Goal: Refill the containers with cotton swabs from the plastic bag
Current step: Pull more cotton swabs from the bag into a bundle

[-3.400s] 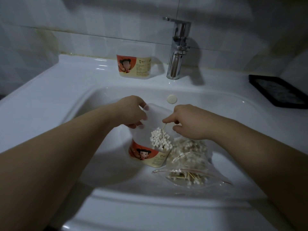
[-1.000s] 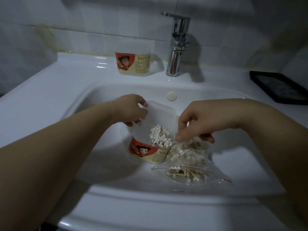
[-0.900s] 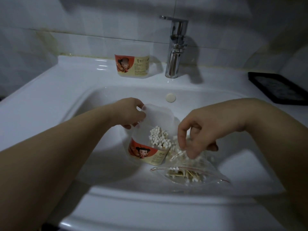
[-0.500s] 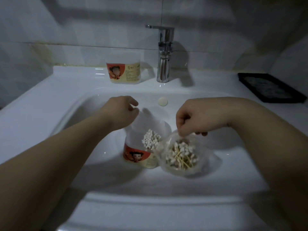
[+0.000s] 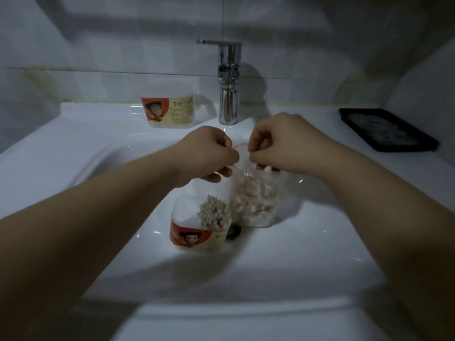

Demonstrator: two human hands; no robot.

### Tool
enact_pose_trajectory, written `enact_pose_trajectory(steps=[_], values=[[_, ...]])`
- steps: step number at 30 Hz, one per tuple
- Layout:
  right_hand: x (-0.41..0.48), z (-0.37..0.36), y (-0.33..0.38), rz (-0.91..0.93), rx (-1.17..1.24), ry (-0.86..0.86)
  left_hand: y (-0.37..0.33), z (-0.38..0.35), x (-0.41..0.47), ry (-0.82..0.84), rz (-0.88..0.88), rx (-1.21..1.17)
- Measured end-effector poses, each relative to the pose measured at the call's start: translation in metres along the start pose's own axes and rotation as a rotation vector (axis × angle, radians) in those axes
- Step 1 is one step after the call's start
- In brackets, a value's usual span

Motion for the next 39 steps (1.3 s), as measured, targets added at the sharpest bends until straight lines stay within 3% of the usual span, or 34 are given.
enact_pose_trajectory(steps=[4,9,17,29,34,39], values=[[-0.005,-0.023,0.002,0.024,-0.201,0.209,0.004,0.013,0.008,-0.159,-0.09,0.052],[-0.004,-0.038,-0.002,-0.002,-0.368,0.274,0.013,0.003,0.006,-0.215,-0.177,0.048],[0.001,-0.047,-0.005,-0.028,-0.524,0.266,0.018,-0.014,0.004,-0.112,-0.166,-0.073],[0.0,-0.002,0.004,-0.069,-0.022,0.083,0.024,-0.013,0.009,-0.061,-0.094,-0.208],[0.0,-0.016,-0.001,-0.084,-0.112,0.156,0.02,-0.016,0.008,-0.063,-0.116,-0.175],[0.009,0.009,-0.001,-0.066,0.144,-0.063,0.018,-0.013,0.008,-0.086,-0.141,-0.105]])
Point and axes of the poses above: each hand's wrist, its own x-axis towards the middle knuckle, its own z-axis out of the back of the hand, y = z × x, the point moved 8 cm from there along x, towards the middle knuckle, and after that the axes turned 11 degrees about x, right-handed, at the moved point
